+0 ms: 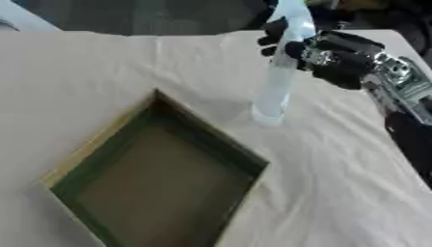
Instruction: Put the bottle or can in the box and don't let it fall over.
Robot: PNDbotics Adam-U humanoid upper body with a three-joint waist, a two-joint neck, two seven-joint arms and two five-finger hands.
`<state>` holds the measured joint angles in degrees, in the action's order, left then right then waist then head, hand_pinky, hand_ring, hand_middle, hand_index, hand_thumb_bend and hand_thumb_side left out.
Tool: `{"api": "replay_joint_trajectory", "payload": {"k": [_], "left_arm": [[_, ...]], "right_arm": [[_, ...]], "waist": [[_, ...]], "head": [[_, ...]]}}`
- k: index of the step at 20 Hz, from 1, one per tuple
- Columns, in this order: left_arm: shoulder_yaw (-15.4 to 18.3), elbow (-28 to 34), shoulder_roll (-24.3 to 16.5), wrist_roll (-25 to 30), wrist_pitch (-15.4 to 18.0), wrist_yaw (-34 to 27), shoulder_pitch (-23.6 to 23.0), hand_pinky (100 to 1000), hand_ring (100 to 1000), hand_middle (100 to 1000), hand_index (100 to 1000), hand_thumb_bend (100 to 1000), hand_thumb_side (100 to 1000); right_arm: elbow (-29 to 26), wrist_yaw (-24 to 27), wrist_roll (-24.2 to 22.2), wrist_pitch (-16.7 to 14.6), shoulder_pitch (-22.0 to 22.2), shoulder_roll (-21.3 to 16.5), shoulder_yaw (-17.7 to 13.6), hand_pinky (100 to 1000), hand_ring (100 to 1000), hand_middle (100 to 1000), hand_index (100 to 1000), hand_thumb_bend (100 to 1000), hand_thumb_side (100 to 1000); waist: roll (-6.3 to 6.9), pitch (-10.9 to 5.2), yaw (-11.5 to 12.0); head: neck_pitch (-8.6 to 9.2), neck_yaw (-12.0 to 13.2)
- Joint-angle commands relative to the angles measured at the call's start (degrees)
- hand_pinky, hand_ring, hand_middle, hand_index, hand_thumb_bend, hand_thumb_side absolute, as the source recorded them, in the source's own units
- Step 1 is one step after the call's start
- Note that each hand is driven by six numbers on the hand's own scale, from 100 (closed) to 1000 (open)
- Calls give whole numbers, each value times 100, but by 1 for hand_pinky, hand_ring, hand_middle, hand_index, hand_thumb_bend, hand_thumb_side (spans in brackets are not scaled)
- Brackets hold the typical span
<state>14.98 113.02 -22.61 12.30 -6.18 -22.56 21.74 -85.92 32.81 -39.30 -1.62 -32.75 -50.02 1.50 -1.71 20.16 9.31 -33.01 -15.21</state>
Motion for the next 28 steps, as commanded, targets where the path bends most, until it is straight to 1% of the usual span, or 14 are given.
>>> {"api": "replay_joint_trajectory", "payload": {"k": [1, 9, 17, 20, 24, 26, 28], "left_arm": [[-4, 91, -81, 15, 3, -35, 75, 932, 959, 893, 730, 157, 784], [-8, 88, -70, 29, 4, -31, 83, 931, 961, 893, 730, 156, 785], [-12, 81, -68, 38, 13, -21, 85, 930, 962, 892, 730, 155, 785], [-11, 80, -72, 36, 20, -14, 83, 930, 962, 892, 729, 155, 784], [-11, 78, -77, 35, 28, -6, 77, 930, 962, 892, 729, 154, 784], [-13, 76, -81, 37, 31, -4, 73, 929, 962, 892, 729, 154, 784], [-15, 74, -84, 40, 33, -1, 73, 928, 962, 892, 729, 153, 784]], "right_arm": [[39, 58, -71, -73, -93, -70, -31, 1000, 1000, 950, 1000, 100, 550], [214, -57, -18, -109, -115, 86, 31, 1000, 1000, 934, 1000, 100, 549], [300, -109, 130, -116, -113, 279, 70, 1000, 1000, 912, 1000, 100, 527], [258, -159, 210, -208, -80, 333, 31, 1000, 1000, 913, 1000, 100, 524], [233, -358, 406, -324, -28, 388, 7, 1000, 1000, 917, 1000, 100, 527], [239, -437, 487, -354, -16, 393, 0, 1000, 1000, 909, 1000, 100, 530], [225, -553, 557, -411, -7, 371, -6, 1000, 1000, 880, 1000, 100, 506]], "waist": [[14, -150, 8], [22, -131, 20], [32, -123, 16], [34, -123, 7], [37, -123, -4], [36, -124, -8], [35, -123, -9]], "head": [[108, -82], [181, -76], [200, -34], [197, -7], [203, 9], [208, 12], [216, 14]]}}
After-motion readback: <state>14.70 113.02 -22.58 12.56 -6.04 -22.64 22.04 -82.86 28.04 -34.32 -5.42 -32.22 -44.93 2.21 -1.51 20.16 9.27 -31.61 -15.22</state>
